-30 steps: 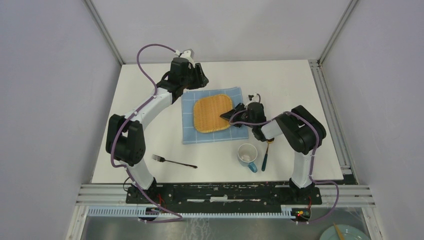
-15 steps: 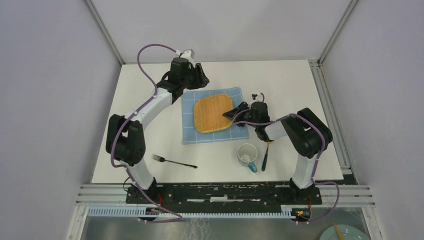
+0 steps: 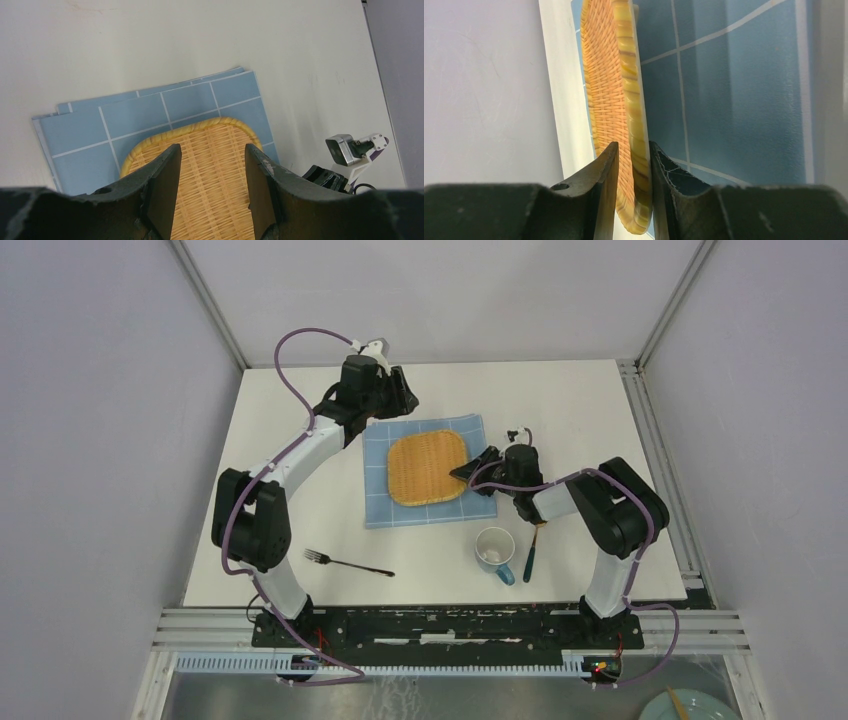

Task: Set the dinner table for one person
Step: Place the plate on the napkin.

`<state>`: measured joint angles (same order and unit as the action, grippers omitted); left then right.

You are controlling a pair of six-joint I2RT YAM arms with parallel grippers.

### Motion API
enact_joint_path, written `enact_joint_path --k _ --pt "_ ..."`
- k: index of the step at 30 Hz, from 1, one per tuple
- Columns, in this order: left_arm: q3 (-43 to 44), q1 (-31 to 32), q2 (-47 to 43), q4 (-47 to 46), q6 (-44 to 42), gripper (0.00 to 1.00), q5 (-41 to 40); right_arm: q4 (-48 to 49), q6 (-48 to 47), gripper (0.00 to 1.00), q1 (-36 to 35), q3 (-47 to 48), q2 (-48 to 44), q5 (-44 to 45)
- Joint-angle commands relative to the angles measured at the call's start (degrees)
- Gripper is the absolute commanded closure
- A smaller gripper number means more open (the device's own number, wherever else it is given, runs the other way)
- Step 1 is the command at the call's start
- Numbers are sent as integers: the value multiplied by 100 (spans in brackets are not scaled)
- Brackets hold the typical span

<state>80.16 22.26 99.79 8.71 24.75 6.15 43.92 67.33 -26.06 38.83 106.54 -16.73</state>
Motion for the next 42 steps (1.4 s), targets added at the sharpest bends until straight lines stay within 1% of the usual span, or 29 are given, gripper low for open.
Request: enact_joint_path --k 1,9,22,33,36,42 --pt "-39 8 -150 -300 109 43 70 72 -96 66 43 -22 -243 -95" --pt "-30 6 -135 -312 119 43 93 -428 -192 65 139 5 -336 -94" --pt "-25 15 -118 -321 118 42 103 -712 -273 64 292 168 -190 -179" --pt "-27 13 -107 -321 109 42 107 -1000 -451 64 452 181 -384 -136" --pt "-36 14 -130 -311 89 42 69 -1288 -653 64 509 295 -581 -77" --pt "-22 10 -183 -272 30 42 -22 -2354 -1304 63 775 739 -1114 33"
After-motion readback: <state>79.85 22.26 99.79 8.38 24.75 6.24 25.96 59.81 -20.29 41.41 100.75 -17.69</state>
